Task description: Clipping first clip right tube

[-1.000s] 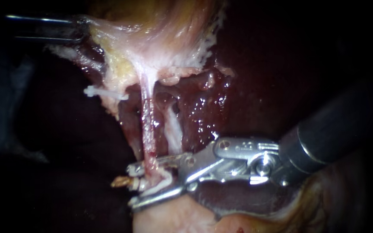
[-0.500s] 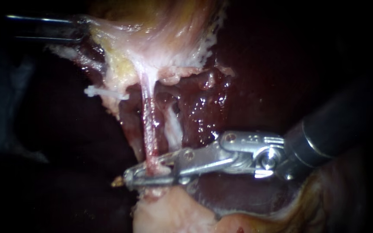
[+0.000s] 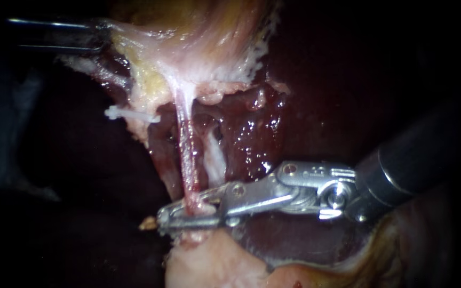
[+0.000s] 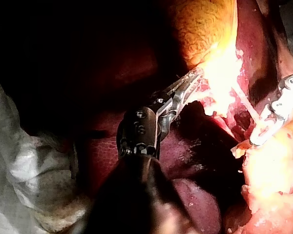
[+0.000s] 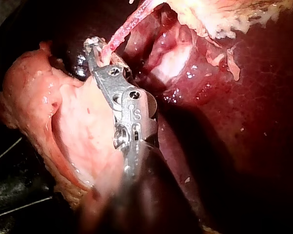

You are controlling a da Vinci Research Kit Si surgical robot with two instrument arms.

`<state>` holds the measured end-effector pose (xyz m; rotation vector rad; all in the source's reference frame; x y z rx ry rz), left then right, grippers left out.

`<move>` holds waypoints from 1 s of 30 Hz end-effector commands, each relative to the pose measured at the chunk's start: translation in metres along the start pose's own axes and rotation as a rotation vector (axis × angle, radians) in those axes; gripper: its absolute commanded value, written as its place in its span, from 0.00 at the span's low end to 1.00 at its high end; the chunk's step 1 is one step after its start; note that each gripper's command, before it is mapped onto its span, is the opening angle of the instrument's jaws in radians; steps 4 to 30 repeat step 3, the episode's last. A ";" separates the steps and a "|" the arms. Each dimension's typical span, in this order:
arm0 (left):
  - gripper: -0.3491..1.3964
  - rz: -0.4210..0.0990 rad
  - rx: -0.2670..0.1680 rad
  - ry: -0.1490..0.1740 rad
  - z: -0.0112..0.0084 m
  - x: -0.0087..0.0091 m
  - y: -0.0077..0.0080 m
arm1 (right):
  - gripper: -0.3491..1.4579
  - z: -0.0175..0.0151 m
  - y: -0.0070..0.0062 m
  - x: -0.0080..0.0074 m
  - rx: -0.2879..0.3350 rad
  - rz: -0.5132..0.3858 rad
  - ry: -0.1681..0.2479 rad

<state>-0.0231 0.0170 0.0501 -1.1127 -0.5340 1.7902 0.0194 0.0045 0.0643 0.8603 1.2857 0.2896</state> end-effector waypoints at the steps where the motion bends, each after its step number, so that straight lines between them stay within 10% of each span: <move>1: 0.00 0.000 0.000 0.000 0.0000 -0.0001 0.0000 | 0.00 0.0000 0.0000 0.0000 0.000 0.000 0.000; 30: 0.00 0.001 0.001 0.001 0.0000 -0.0001 0.0000 | 0.00 0.0000 0.0000 0.0000 0.000 0.000 0.000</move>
